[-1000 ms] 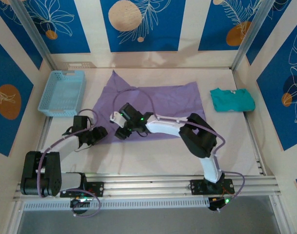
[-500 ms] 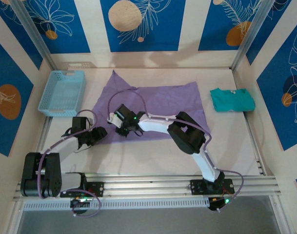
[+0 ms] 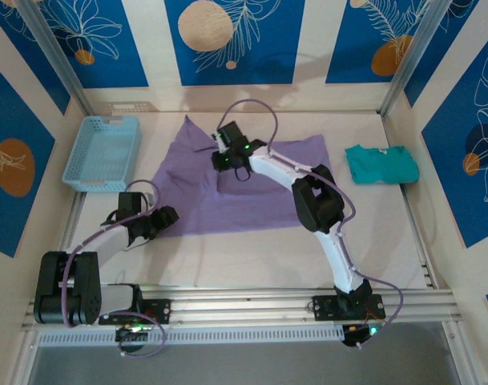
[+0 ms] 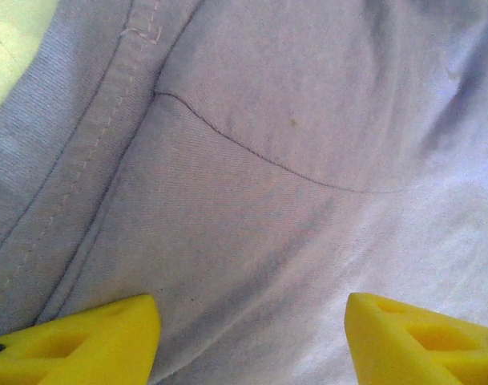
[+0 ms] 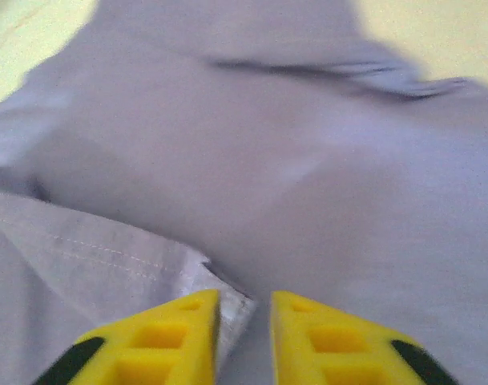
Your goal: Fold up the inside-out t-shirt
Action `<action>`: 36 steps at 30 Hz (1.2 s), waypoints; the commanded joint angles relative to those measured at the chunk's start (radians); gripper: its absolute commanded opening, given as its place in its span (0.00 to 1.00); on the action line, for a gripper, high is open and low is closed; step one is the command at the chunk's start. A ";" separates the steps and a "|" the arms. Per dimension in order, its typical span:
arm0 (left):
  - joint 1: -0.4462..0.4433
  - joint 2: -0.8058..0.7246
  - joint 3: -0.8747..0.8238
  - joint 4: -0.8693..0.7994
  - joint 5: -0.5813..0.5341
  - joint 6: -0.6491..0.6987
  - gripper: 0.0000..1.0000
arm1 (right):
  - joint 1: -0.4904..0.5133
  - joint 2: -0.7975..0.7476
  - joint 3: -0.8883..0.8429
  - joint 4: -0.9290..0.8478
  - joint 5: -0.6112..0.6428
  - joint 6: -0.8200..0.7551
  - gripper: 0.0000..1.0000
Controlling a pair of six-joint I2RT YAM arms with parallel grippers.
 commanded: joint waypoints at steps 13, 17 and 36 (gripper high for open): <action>-0.041 -0.174 0.076 -0.094 -0.087 0.031 0.70 | -0.235 -0.640 -0.713 -0.116 -0.035 0.057 0.44; -0.108 -0.059 0.127 -0.044 -0.087 0.032 0.70 | -0.444 -0.709 -0.886 -0.091 -0.162 0.082 0.46; -0.106 -0.150 -0.106 -0.161 -0.062 -0.013 0.69 | -0.649 -0.832 -1.225 -0.227 -0.354 0.218 0.42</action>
